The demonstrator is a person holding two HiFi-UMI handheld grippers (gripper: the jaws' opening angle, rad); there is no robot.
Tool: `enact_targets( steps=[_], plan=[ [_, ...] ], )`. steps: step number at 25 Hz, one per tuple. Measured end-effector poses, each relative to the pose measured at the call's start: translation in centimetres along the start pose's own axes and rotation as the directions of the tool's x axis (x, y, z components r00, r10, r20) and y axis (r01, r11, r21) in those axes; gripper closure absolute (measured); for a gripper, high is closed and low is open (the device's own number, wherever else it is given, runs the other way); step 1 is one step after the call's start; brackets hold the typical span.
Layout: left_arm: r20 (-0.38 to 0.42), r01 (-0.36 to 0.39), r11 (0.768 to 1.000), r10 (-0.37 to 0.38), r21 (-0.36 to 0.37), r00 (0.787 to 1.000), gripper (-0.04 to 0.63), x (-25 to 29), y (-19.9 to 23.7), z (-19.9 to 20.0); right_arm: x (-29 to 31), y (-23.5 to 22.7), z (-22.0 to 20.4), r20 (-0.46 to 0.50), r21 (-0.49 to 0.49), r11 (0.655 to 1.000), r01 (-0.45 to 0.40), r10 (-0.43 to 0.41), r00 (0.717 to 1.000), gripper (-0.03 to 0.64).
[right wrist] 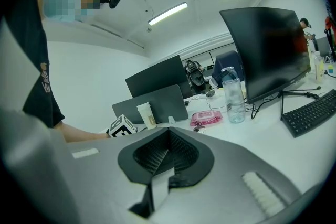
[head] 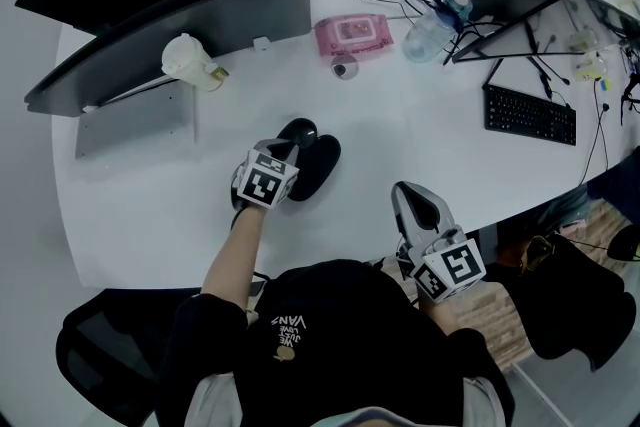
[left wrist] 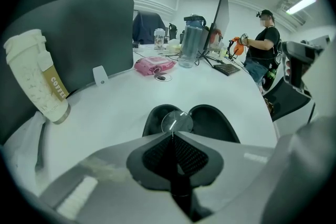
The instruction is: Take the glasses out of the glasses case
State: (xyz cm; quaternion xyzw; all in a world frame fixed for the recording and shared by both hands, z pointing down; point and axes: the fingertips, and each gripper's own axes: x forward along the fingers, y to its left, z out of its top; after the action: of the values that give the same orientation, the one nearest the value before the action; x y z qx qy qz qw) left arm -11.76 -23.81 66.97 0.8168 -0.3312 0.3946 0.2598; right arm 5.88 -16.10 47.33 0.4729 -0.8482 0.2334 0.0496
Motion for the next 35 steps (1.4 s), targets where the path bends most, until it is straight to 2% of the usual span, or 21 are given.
enact_targets(
  steps=[11,24,35],
  plan=[
    [0.044,-0.013,1.000,0.013,-0.015,0.999,0.586,-1.2,0.0,0.4,0.0,0.6,0.1,0.009,-0.006,1.000,-0.011,0.011,1.000,0.615],
    [0.114,-0.037,0.999,0.035,0.011,0.993,0.586,-3.3,-0.7,1.4,-1.1,1.4,0.7,0.036,-0.035,0.999,-0.021,0.022,0.999,0.615],
    [0.222,-0.080,0.997,0.074,0.021,0.972,0.586,-7.0,-1.8,3.2,-2.8,2.7,1.2,0.071,-0.060,0.998,-0.031,0.035,0.997,0.615]
  ],
)
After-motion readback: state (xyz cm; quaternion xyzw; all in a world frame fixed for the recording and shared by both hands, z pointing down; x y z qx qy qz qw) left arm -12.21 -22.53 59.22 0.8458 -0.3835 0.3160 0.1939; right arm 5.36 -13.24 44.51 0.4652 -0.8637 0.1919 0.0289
